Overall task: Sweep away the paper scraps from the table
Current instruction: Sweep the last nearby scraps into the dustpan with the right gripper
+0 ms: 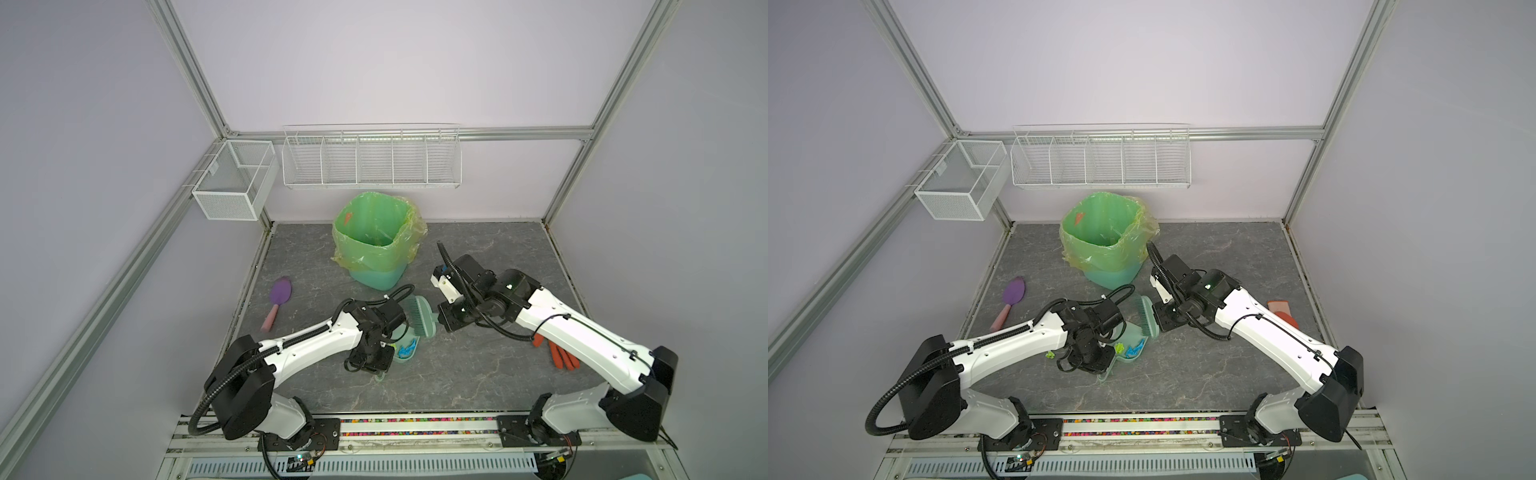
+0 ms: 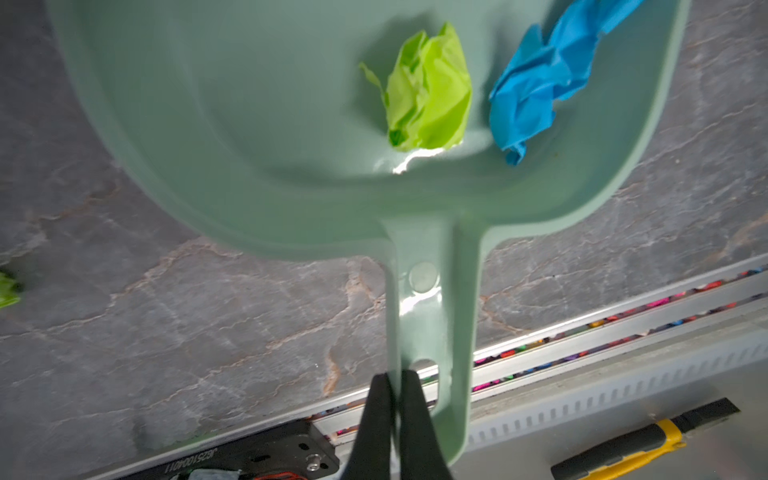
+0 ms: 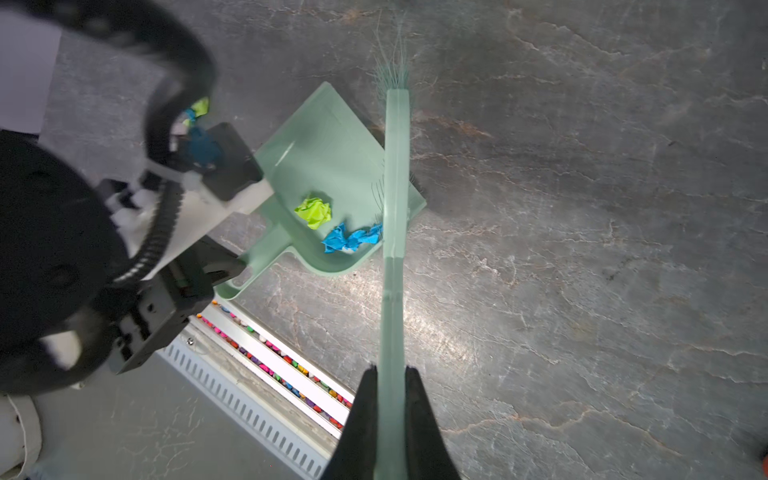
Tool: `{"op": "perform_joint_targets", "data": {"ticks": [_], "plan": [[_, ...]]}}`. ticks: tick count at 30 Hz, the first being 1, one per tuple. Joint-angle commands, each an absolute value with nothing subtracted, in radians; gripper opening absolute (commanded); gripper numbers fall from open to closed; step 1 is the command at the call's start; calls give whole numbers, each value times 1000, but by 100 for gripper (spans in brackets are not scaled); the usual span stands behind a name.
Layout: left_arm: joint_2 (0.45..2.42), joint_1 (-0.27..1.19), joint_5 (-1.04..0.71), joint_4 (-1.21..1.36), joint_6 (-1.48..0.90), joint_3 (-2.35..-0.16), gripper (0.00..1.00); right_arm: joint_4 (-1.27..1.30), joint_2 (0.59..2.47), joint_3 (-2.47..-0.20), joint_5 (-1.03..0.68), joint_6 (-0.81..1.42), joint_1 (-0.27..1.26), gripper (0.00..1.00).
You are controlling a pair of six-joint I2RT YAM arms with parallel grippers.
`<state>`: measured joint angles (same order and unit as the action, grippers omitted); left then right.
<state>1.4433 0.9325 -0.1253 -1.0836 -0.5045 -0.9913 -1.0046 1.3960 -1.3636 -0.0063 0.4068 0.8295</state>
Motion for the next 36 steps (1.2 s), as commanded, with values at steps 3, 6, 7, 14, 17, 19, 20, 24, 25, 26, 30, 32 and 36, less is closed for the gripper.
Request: {"op": "perform_joint_targets", "data": {"ticks": [3,6,7,14,17,19,20,24,25,26,30,32,36], "plan": [[1403,942,-28,-1100,-504,-1024,0,-873,1327,-1293,14,521,803,7],[1385,947,-36,-1072,-518,-1011,0,-824,1295,-1266,14,550,790,7],[1372,951,-46,-1057,-523,-997,0,-812,1285,-1260,13,558,786,7],[1342,955,-36,-1067,-534,-1018,0,-787,1242,-1238,29,600,748,7],[1342,956,-23,-1093,-527,-1065,0,-780,1226,-1212,30,615,722,7],[1341,956,-12,-1108,-525,-1090,0,-763,1212,-1192,21,621,708,7],[1342,956,-10,-1113,-523,-1101,0,-757,1205,-1184,17,622,700,7],[1350,956,5,-1123,-515,-1152,0,-757,1185,-1172,31,624,676,7],[1357,956,10,-1128,-511,-1172,0,-764,1180,-1170,39,624,671,7],[1365,956,12,-1136,-508,-1192,0,-767,1176,-1169,44,624,664,7],[1389,956,17,-1167,-495,-1251,0,-769,1155,-1157,41,617,634,7],[1397,956,27,-1184,-491,-1276,0,-777,1145,-1150,41,612,616,7],[1410,956,51,-1227,-483,-1341,0,-761,1118,-1113,30,608,581,7]]}}
